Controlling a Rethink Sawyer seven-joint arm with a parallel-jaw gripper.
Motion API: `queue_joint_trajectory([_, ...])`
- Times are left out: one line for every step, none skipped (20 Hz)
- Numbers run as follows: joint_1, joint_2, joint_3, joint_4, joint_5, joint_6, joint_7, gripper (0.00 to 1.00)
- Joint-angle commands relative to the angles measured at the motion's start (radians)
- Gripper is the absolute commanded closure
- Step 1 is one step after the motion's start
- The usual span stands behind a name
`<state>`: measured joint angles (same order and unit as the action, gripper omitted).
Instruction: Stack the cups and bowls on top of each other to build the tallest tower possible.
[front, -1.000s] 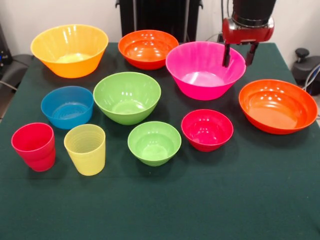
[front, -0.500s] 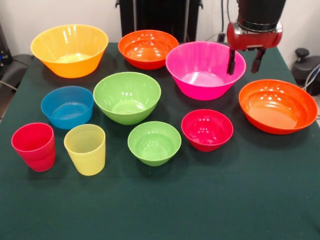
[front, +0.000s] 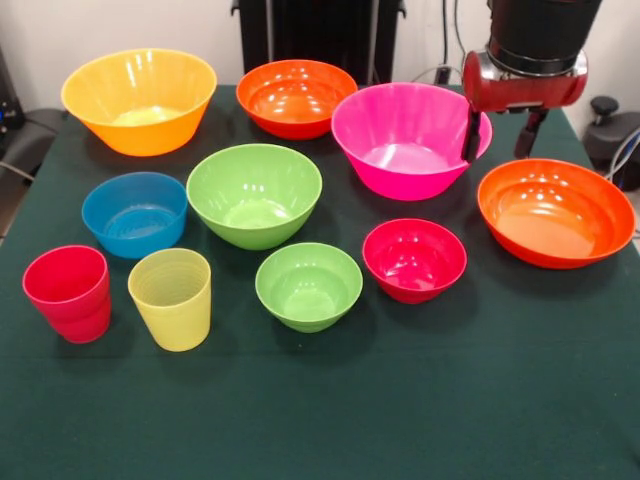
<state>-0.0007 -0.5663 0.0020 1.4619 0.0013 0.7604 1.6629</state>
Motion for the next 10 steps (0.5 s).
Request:
queue_joint_trajectory([-0.049, 0.085, 0.024, -0.187, -0.071, 0.125, 0.0, 0.0])
queue_joint_trajectory([-0.056, 0.102, 0.027, -0.208, -0.079, 0.125, -0.014, 0.0])
queue_joint_trajectory([-0.065, 0.114, 0.032, -0.221, -0.083, 0.124, -0.025, 0.0])
queue_joint_trajectory([-0.073, 0.127, 0.039, -0.236, -0.087, 0.123, -0.037, 0.0])
queue_joint_trajectory([-0.08, 0.131, 0.044, -0.233, -0.089, 0.115, -0.044, 0.0])
queue_joint_trajectory([-0.086, 0.14, 0.05, -0.243, -0.093, 0.112, -0.054, 0.0])
queue_joint_trajectory([-0.092, 0.145, 0.054, -0.243, -0.094, 0.107, -0.059, 0.0])
queue_joint_trajectory([-0.098, 0.152, 0.059, -0.251, -0.096, 0.107, -0.067, 0.0])
queue_joint_trajectory([-0.103, 0.158, 0.061, -0.256, -0.099, 0.105, -0.075, 0.0])
queue_joint_trajectory([-0.108, 0.163, 0.063, -0.262, -0.103, 0.102, -0.082, 0.0])
